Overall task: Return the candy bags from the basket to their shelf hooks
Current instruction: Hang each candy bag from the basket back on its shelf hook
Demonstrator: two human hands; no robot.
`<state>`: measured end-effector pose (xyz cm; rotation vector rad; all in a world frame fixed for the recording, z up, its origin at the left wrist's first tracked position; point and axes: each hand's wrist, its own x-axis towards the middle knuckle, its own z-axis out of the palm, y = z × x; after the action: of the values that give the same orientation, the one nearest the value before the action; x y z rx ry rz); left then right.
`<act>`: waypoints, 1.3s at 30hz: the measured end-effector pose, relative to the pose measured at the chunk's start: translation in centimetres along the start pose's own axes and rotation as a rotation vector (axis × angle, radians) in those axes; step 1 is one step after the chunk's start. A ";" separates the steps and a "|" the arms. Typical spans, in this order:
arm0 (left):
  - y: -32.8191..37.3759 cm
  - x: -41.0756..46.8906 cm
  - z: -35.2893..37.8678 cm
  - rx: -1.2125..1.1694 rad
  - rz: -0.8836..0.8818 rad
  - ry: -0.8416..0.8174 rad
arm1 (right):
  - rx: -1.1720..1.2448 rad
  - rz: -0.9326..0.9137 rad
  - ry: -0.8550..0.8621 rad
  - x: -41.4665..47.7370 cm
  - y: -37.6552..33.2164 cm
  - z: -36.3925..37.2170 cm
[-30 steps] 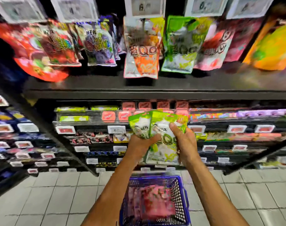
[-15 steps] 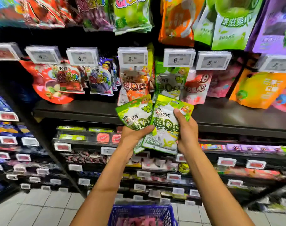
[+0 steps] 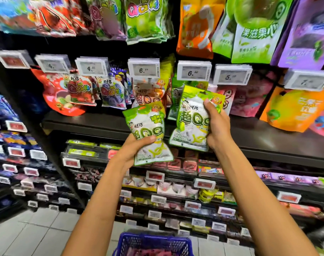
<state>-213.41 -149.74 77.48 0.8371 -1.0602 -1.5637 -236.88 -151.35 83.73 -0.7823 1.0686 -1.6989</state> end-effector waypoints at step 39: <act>-1.1 3.5 0.1 0.115 -0.058 -0.216 | -0.054 0.090 0.244 4.9 -0.6 5.3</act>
<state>-214.72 -153.02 76.50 0.7942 -1.3015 -1.6828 -234.29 -157.42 86.59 -0.5606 1.3007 -1.7253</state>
